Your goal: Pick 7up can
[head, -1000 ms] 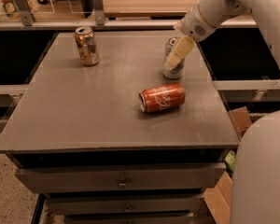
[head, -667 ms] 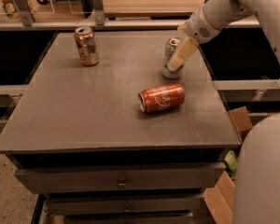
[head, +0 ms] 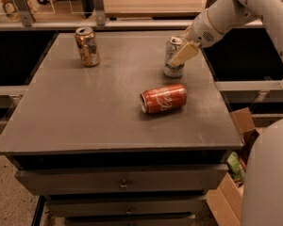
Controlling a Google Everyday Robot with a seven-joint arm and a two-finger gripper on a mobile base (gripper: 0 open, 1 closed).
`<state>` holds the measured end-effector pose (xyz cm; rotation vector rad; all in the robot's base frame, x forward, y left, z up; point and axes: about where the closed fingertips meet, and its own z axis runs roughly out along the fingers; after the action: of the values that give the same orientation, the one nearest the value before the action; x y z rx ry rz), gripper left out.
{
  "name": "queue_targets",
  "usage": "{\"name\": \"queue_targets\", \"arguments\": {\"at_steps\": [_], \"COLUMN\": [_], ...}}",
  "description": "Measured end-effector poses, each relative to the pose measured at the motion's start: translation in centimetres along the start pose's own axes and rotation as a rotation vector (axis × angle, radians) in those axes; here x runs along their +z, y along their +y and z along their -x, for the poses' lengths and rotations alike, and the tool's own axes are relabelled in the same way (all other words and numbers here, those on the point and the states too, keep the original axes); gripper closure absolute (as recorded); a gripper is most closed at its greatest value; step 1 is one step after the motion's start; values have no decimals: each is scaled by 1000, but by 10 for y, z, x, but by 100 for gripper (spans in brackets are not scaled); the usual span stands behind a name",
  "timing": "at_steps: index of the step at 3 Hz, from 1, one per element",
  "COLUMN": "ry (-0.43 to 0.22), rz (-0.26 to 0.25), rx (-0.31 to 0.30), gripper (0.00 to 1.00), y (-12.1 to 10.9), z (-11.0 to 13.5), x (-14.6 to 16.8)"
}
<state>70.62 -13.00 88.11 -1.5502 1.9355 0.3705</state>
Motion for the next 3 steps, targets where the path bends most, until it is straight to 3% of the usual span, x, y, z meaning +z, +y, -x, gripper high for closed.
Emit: {"name": "queue_targets", "arguments": {"at_steps": [2, 3], "ry": [-9, -17], "rz": [9, -3], "rx": [-5, -36], "gripper": [87, 100], "y": [6, 5], "z": [-3, 13], "x": [-8, -31]}}
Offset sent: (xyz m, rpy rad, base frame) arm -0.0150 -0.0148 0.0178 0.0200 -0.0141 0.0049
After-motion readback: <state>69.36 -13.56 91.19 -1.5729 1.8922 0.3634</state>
